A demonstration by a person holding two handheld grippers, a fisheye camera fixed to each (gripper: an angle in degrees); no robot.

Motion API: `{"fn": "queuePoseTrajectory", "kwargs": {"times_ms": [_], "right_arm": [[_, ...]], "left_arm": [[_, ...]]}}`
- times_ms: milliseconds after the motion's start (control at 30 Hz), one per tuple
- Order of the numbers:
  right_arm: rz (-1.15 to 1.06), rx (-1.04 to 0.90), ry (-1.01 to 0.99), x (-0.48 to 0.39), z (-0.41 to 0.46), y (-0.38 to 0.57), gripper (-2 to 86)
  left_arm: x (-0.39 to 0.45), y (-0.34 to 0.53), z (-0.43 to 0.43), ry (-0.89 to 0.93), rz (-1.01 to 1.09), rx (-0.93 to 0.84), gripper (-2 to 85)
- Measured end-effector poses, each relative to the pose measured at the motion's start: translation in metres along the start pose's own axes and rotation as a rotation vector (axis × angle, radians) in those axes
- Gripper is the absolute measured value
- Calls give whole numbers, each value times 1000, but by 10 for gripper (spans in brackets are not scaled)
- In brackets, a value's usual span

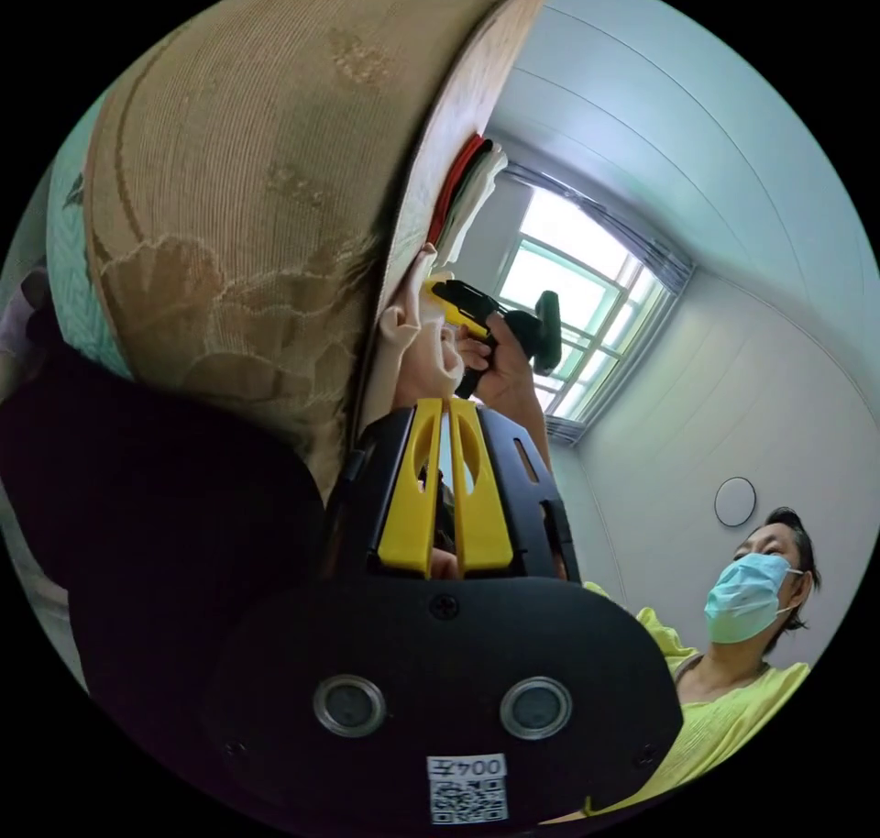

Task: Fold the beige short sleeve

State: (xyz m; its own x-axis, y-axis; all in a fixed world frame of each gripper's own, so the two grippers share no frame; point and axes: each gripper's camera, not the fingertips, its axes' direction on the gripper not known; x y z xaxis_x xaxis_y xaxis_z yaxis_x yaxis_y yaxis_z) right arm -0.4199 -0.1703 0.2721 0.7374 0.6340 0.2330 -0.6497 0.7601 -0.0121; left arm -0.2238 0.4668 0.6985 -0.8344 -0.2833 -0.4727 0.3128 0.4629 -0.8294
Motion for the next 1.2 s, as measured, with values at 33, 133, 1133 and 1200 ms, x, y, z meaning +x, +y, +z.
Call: {"fn": "queuePoseTrajectory", "kwargs": {"times_ms": [33, 133, 1133, 1200], "right_arm": [[-11, 36, 17, -1, -18, 2, 83], [-35, 158, 23, 7, -70, 16, 83], [218, 512, -647, 210, -106, 458, 80], [179, 528, -641, 195, -118, 467, 90]], "left_arm": [[2, 1, -6, -9, 8, 8, 8], [8, 6, -26, -30, 28, 40, 5], [77, 27, 52, -634, 636, -52, 6], [65, 36, 38, -633, 618, -73, 8]]}}
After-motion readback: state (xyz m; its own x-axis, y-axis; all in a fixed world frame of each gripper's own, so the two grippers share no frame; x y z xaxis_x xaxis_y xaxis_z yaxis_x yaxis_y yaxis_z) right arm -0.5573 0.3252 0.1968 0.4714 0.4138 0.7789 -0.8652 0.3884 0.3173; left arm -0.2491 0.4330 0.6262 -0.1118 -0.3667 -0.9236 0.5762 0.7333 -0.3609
